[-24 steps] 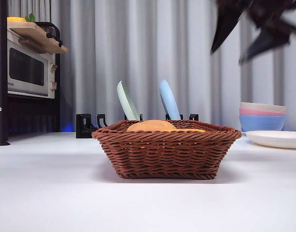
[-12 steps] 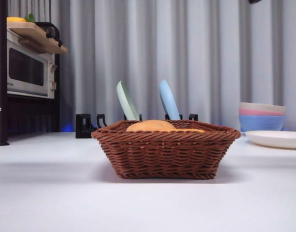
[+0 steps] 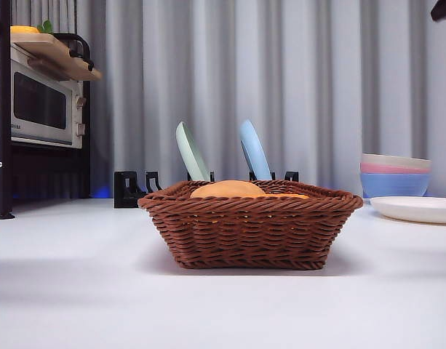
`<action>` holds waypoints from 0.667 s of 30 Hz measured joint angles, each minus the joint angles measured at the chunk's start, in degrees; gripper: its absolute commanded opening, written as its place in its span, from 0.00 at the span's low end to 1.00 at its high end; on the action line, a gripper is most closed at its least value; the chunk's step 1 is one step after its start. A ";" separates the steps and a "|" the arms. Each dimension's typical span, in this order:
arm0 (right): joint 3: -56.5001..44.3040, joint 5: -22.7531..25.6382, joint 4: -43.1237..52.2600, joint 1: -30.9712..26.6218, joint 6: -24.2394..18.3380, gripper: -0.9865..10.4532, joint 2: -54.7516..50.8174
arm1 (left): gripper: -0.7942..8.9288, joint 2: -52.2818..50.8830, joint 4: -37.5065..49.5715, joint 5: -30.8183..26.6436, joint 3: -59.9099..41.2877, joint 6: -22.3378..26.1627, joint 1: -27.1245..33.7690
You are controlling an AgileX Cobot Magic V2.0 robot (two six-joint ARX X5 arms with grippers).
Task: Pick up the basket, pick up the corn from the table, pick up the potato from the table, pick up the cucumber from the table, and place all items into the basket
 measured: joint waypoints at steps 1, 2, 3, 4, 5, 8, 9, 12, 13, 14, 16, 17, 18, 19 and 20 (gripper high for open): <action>0.00 0.00 -0.07 0.00 0.70 0.09 -0.13 | 0.08 0.00 -0.37 0.00 0.07 -0.31 0.00; 0.00 0.00 -0.17 0.00 1.25 0.09 -0.17 | 0.08 0.07 -0.57 0.00 0.07 -0.39 0.00; 0.00 -0.02 -0.17 0.00 1.57 0.09 -0.15 | 0.08 0.28 -0.63 0.02 0.07 -0.55 0.00; 0.00 0.00 -0.17 0.00 1.81 0.09 -0.13 | 0.08 0.55 -0.63 0.00 0.07 -0.76 0.00; 0.00 -0.02 -0.20 0.00 2.01 0.09 -0.11 | 0.08 0.79 -0.68 0.02 0.07 -0.79 0.00; 0.00 0.00 -0.17 0.00 2.25 0.09 -0.13 | 0.08 1.42 -0.72 0.00 0.07 -0.79 0.00; 0.00 0.00 -0.17 0.00 2.29 0.09 -0.13 | 0.08 1.46 -0.74 0.00 0.07 -0.79 0.00; 0.00 0.00 -0.17 0.00 2.40 0.09 -0.11 | 0.08 1.40 -0.76 0.00 0.07 -0.79 0.00; 0.00 0.00 -0.17 0.00 2.43 0.09 -0.11 | 0.08 1.40 -0.85 0.00 0.07 -0.79 0.00; 0.00 0.00 -0.17 0.00 2.43 0.09 -0.11 | 0.08 1.36 -1.18 0.02 0.07 -0.74 -0.02; 0.00 0.00 -0.17 0.00 2.43 0.09 -0.11 | 0.08 0.55 -2.78 -0.09 0.04 -0.55 -0.04; 0.00 0.00 -0.20 0.00 2.43 0.09 -0.11 | 0.08 -0.52 -3.41 -0.22 0.02 -0.42 -0.02; 0.00 0.00 -0.20 0.00 2.43 0.09 -0.11 | 0.08 -1.73 -3.43 -0.22 0.02 -0.26 0.13; 0.00 0.00 -0.17 0.00 2.43 0.09 -0.11 | 0.08 -3.37 -3.06 -0.22 0.02 -0.13 0.46; 0.00 0.00 -0.17 0.00 2.43 0.09 -0.11 | 0.08 -5.09 -2.45 -0.02 0.02 -0.11 1.07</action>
